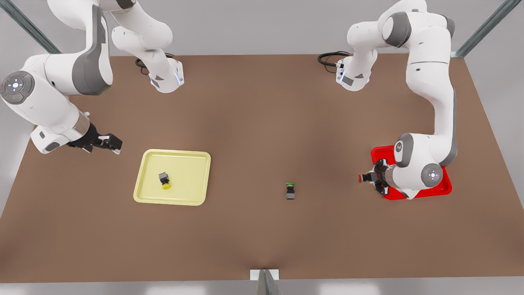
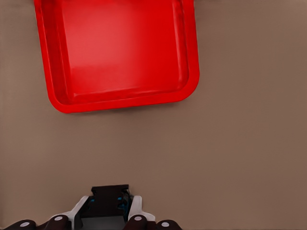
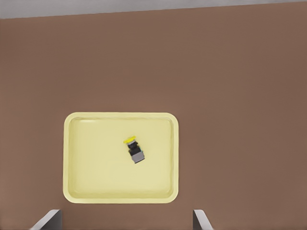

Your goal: Place the switches on the corresponding trays according to their colors

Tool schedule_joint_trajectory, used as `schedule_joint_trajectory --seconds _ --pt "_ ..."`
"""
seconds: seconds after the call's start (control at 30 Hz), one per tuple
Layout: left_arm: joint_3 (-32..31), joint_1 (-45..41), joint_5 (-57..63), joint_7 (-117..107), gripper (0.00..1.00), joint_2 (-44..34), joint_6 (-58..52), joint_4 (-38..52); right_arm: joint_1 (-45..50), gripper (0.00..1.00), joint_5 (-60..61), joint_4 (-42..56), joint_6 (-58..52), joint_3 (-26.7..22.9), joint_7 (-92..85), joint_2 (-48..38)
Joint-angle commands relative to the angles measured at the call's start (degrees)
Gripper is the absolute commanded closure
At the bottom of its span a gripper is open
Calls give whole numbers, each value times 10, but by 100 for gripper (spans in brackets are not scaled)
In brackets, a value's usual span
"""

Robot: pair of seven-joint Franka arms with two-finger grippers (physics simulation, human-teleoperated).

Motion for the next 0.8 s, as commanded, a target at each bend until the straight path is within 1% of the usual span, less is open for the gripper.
schedule_joint_trajectory --seconds 0.0,0.13,0.17,0.23,0.27,0.3,0.37,0.4,0.43,0.47,0.53,0.57,0.63,0.67,0.77 --pt "9 -1 5 17 49 -5 1 -10 -2 0 0 0 0 0 0 0" --pt "120 1 5 192 48 -50 9 -101 -6 0 1 -1 -1 -2 -1 0" --pt "129 2 5 208 41 -48 10 -102 -6 0 1 -1 -1 -3 -2 0" --pt "129 5 6 208 8 -40 14 -100 -9 0 2 -3 -1 -5 -25 1" --pt "129 6 6 213 3 -34 17 -97 -10 0 3 -3 -1 -5 -25 0" --pt "129 14 7 223 1 -33 23 -96 -10 0 2 -3 -1 -5 -25 1" --pt "129 32 10 265 1 -27 25 -94 -11 0 3 -5 -2 -5 -25 0" --pt "127 32 11 265 1 -28 12 -75 -11 0 3 -5 -2 -5 -25 0" --pt "109 31 14 272 1 -39 -37 -48 -11 0 3 -5 -3 -5 -25 0" --pt "62 29 14 314 1 -34 -126 20 -11 0 2 -5 -2 -5 -25 0" --pt "-49 29 21 427 1 -40 -191 115 -11 0 3 -5 -2 -5 -26 -1" --pt "-82 28 33 477 1 -40 -193 151 -11 0 3 -6 -2 -5 -26 -1" --pt "-99 28 38 678 1 -40 -194 192 -15 0 3 -6 -2 -7 -39 -3" --pt "-109 26 39 697 0 -38 -184 199 -19 0 3 -6 -2 -6 -40 -4" --pt "-102 -12 39 698 0 -62 -159 191 -19 0 3 -7 -3 -6 -40 -4"
